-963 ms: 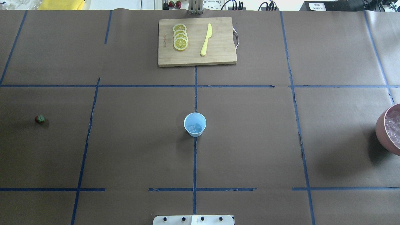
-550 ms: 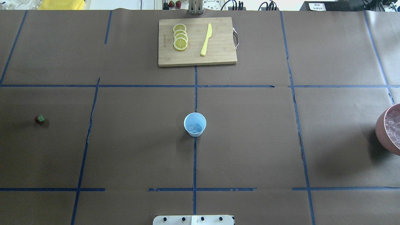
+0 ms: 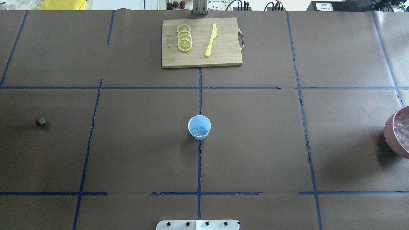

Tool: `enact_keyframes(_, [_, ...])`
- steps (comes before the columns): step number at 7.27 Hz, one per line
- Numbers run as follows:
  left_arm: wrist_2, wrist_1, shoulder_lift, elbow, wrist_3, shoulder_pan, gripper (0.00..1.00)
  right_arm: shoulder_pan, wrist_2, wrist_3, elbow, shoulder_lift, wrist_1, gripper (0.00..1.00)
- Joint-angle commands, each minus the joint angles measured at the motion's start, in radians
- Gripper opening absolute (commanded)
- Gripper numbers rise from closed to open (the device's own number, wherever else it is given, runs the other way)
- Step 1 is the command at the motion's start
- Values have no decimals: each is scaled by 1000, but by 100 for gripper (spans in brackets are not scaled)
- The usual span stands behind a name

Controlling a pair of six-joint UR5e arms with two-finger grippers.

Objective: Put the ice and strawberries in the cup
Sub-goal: 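Lower the right gripper into the bowl and grasp an ice cube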

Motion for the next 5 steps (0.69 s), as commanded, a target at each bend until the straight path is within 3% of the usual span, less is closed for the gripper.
enact_keyframes(1, [0,0,0,-1,0,0,100,-24,-16,-3,-29,14,0,73])
enact_keyframes(5, [0,0,2,-1,0,0,100,-33,-16,-3,-46,28,0,69])
